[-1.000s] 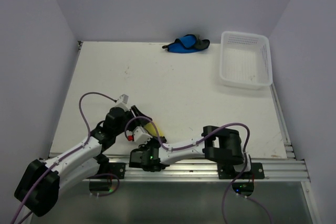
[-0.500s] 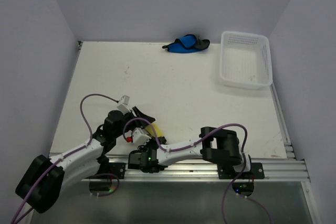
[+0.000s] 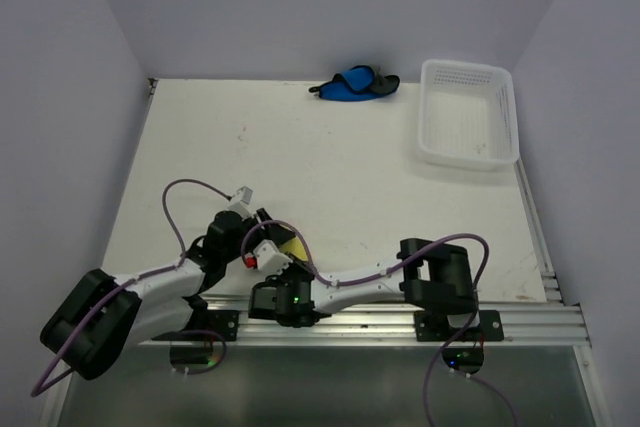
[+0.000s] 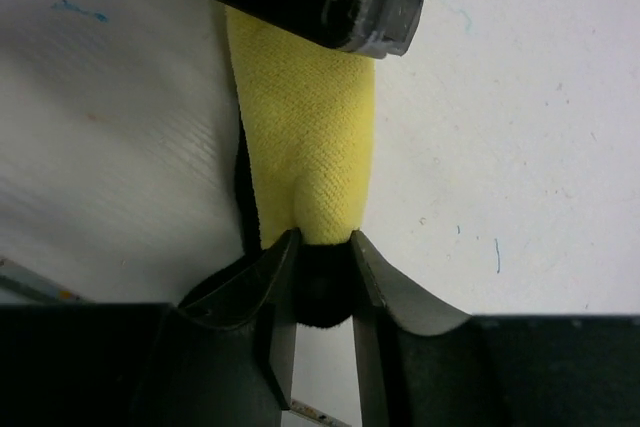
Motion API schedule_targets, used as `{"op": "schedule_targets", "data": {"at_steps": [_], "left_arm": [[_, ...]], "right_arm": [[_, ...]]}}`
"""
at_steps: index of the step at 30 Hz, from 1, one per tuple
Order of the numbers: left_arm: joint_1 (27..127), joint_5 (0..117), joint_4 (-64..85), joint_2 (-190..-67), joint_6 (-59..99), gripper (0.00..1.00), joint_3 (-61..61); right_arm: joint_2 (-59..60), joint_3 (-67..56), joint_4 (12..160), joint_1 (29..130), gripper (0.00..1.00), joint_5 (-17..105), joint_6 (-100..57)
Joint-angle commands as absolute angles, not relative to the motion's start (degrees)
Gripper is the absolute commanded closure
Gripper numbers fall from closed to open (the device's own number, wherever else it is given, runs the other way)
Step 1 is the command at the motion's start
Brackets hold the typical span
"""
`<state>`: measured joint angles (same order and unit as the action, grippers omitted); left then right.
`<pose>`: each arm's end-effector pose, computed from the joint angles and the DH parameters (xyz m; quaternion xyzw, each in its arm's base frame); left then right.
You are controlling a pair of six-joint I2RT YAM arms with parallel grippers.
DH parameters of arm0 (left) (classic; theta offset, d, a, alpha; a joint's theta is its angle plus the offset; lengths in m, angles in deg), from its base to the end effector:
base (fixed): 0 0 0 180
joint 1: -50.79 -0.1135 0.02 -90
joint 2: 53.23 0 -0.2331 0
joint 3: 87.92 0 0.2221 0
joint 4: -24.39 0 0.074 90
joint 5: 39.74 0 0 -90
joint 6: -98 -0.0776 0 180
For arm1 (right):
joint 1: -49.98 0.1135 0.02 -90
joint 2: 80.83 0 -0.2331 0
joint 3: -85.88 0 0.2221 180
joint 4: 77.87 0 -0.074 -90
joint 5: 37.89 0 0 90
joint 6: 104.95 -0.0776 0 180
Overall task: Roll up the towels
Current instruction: Roll the towel
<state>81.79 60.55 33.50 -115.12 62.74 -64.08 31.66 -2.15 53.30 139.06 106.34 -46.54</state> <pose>0.1786 -0.1235 0.1095 -0.1319 0.8489 -0.4008 0.3183 0.0685 0.3446 0.1226 -0.3654 0.8040 -0.1108 0.4558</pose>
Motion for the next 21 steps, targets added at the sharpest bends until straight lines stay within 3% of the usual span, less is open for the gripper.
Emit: {"op": "schedule_targets", "data": {"at_steps": [1, 4, 14, 19, 21], "left_arm": [[81.8, 57.7, 34.5, -117.5, 60.8, 0.48, -64.2], [81.8, 57.6, 34.3, -117.9, 61.0, 0.48, -64.1], [81.8, 57.8, 34.0, -118.5, 61.1, 0.48, -63.5], [81.8, 57.7, 33.9, -118.4, 61.3, 0.48, -63.5], [81.9, 57.8, 33.9, -118.4, 61.4, 0.48, -63.5]], "right_arm": [[23.8, 0.8, 56.0, 139.3, 0.70, 101.3, -47.2], [17.7, 3.9, 58.6, 139.1, 0.63, 97.7, -47.1], [0.1, 14.0, 68.7, 130.0, 0.55, 79.2, -49.4], [2.2, 14.6, 73.9, 124.4, 0.52, 74.8, -48.2], [5.1, 14.5, 76.0, 122.5, 0.59, 72.2, -48.2]]}}
